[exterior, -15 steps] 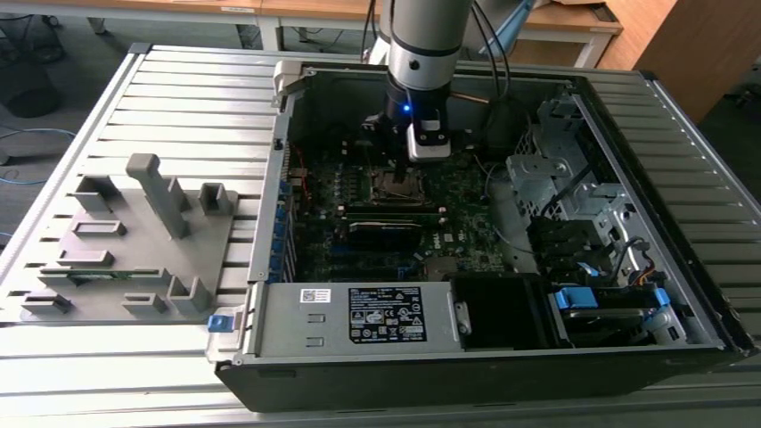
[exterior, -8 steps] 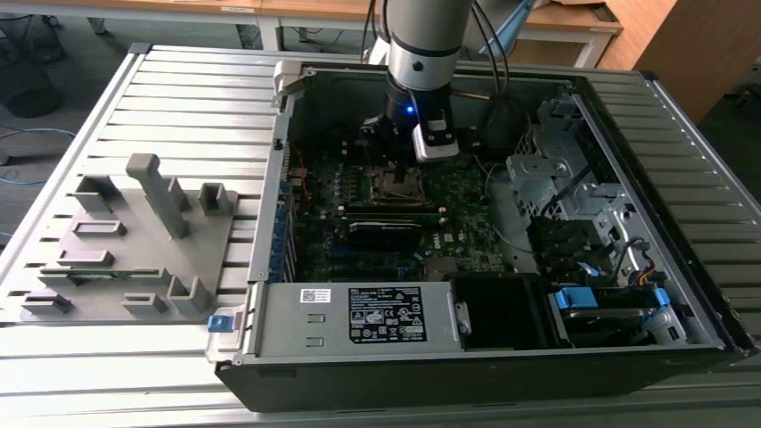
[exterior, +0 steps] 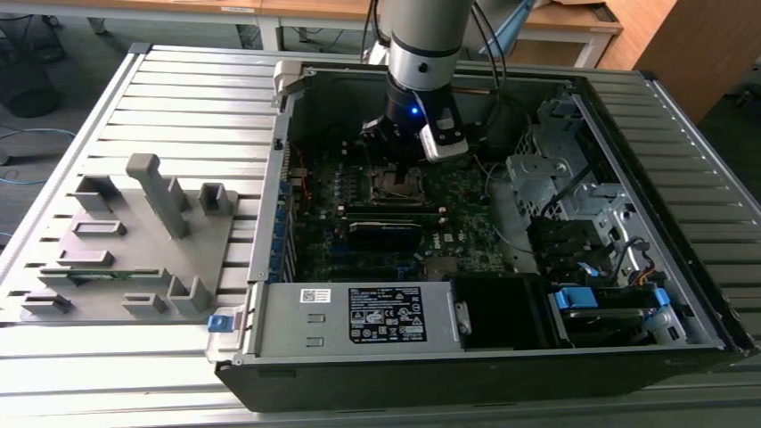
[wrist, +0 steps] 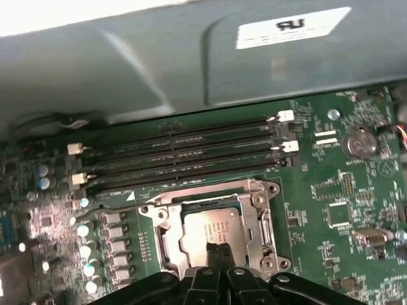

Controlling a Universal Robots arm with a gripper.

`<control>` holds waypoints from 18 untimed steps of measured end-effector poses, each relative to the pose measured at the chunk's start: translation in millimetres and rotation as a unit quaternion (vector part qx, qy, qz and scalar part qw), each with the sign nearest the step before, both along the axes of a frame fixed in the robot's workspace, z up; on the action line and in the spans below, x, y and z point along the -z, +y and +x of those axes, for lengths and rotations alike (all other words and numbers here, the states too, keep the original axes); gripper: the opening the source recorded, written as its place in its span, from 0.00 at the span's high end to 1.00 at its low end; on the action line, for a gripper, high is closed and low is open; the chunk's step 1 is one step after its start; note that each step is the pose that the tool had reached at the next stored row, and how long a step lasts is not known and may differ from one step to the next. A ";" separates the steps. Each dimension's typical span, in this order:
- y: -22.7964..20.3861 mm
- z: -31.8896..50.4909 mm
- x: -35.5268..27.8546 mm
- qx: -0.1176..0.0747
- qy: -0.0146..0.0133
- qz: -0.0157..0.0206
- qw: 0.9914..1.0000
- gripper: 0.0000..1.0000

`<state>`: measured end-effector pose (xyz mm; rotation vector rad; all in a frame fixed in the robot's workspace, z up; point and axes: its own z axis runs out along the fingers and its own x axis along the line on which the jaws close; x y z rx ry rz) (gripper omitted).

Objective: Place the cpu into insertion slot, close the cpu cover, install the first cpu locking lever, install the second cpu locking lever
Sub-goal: 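Close the cpu cover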

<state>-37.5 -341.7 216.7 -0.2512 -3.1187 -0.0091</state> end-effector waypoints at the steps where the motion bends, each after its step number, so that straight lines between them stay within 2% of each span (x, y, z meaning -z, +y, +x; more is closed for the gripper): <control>1: 0.0 0.0 0.0 -0.004 0.000 0.000 1.000 0.89; 2: 0.0 0.0 0.0 -0.005 0.000 0.000 1.000 0.89; 3: 0.0 0.0 0.2 -0.005 -0.002 0.000 1.000 0.89; 6: -0.1 -0.4 0.7 -0.006 -0.016 0.002 1.000 0.89; 7: 0.0 -0.4 0.8 -0.007 -0.018 0.003 1.000 0.89; 10: -0.1 -1.2 1.4 -0.008 -0.020 0.002 1.000 0.89; 14: 0.0 -9.4 2.1 -0.008 -0.021 0.002 1.000 0.89; 18: 0.1 -10.4 3.2 -0.009 -0.021 0.002 1.000 0.89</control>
